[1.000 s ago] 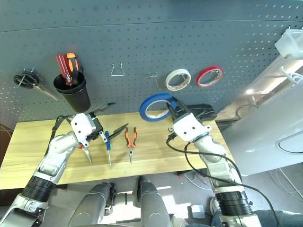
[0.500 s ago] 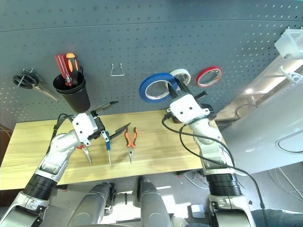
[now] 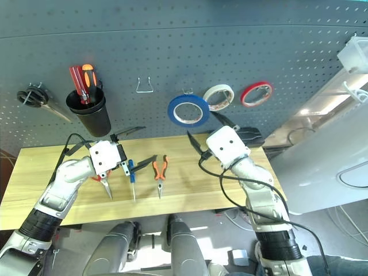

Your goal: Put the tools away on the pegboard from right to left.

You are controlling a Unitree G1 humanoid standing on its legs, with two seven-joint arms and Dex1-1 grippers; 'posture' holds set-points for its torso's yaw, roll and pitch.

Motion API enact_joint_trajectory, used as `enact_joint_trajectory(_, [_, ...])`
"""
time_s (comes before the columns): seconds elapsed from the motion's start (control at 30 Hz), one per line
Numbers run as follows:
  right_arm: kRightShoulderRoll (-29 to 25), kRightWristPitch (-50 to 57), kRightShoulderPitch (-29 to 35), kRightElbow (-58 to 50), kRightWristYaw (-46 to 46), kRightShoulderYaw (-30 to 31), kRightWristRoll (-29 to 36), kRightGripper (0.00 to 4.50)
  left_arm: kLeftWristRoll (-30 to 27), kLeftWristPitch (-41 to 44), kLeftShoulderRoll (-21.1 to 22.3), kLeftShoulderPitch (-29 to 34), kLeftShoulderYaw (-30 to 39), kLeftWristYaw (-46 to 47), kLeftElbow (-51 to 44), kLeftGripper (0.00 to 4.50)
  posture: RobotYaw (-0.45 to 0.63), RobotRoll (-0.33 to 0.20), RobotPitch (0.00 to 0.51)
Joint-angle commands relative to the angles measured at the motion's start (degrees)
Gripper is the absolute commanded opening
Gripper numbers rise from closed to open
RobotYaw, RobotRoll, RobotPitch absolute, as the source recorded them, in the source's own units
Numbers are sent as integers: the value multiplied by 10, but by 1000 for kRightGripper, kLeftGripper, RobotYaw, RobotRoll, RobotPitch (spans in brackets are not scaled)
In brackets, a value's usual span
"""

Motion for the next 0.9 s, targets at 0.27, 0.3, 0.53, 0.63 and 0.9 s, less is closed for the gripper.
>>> enact_joint_trajectory(0.27, [168,214,-189,269,-136,-22,7,4492,15,69,19,-3,-39,-54,-3,4500,42,0,244])
enact_joint_trajectory(0.3, [175,208,-200,296,-146,-26,4,4492,17,82,23,-3,-41,-60,-5,4500,47,0,247])
enact_joint_trajectory(0.53, [187,169,-240,398,-172,-22,-12,4492,37,161,42,-10,-55,-82,-13,4500,72,0,269])
enact_joint_trajectory(0.63, [193,144,-248,423,-181,-15,-23,4492,41,177,40,-16,-58,-84,-9,4500,72,0,279])
enact_joint_trajectory(0.9, [215,51,-303,554,-203,-15,-44,4492,44,173,40,-16,-60,-90,-4,4500,67,0,306])
